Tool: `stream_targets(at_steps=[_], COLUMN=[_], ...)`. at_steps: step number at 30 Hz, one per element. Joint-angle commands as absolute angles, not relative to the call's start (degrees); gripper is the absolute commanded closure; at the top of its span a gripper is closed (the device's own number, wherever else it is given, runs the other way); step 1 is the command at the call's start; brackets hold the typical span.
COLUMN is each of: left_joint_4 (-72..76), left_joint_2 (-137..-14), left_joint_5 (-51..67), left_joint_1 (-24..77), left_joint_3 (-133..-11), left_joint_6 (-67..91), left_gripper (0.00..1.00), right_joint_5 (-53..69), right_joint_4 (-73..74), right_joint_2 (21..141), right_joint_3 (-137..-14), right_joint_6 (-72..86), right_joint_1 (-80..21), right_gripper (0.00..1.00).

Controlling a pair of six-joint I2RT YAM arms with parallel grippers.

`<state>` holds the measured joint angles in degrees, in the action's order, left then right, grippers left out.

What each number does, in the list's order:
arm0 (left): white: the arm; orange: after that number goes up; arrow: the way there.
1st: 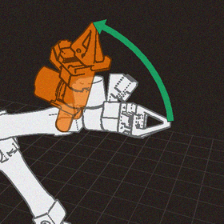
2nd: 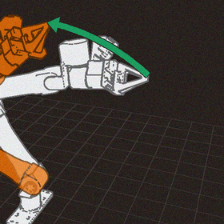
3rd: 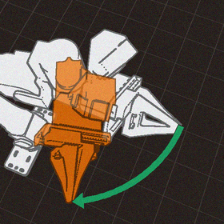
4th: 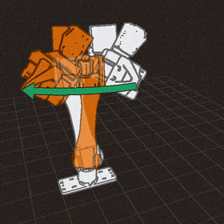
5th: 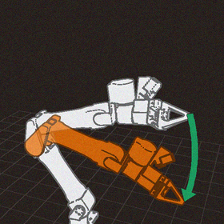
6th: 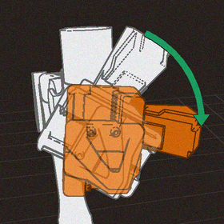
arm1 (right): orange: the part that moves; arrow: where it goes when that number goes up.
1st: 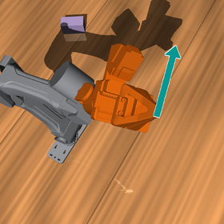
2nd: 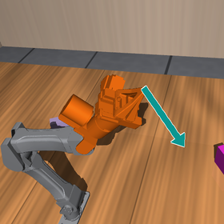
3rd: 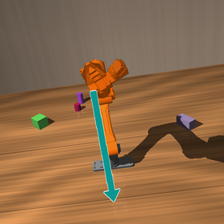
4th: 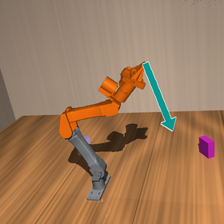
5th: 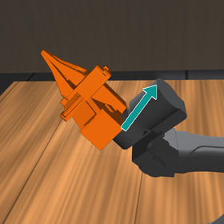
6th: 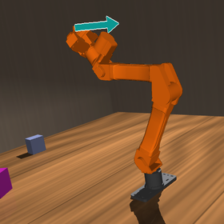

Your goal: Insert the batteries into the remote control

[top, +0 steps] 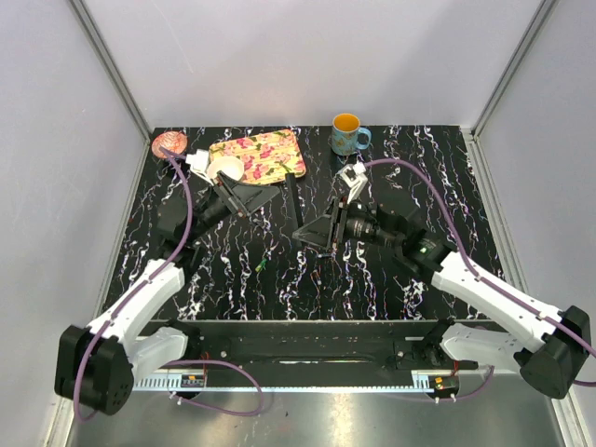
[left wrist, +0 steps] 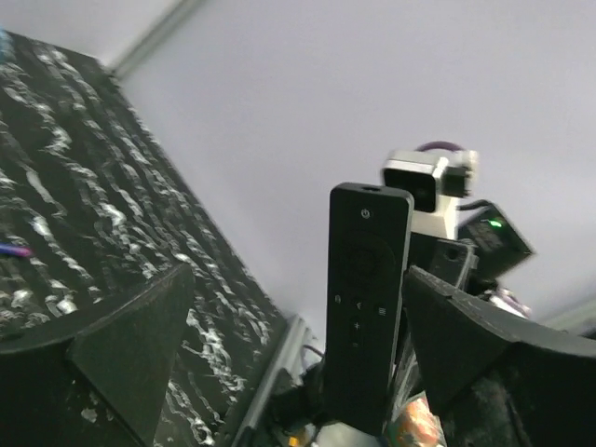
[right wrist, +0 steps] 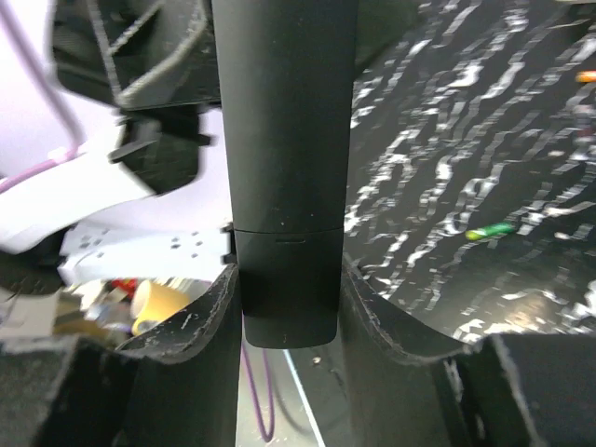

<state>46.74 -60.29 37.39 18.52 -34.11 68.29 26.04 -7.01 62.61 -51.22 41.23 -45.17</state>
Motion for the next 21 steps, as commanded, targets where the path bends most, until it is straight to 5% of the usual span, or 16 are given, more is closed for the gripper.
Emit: stream_targets(at_steps=[1, 8, 21], left_joint_4=[15.3, 0.1, -1.1], left_joint_2=[-54.3, -52.4, -61.0], left_joint_5=[26.3, 13.9, 8.2], left_joint_1=[19.2, 29.3, 39.4], left_joint_3=[-44.5, -49.7, -52.5], left_joint_6=[47.3, 39.0, 37.9], left_gripper=[0.01, 0.01, 0.19], right_joint_5=[11.1, -2.7, -5.1], right_joint_4=[16.9, 26.6, 25.5], right_joint_2=[61.9, 64.7, 66.6], right_joint_3=[-61.2, -64.7, -65.5], right_joint_6=[28.9, 26.1, 27.9], right_joint_1=[-45.3, -48.0, -52.7], right_gripper=[1.0, 1.0, 1.0])
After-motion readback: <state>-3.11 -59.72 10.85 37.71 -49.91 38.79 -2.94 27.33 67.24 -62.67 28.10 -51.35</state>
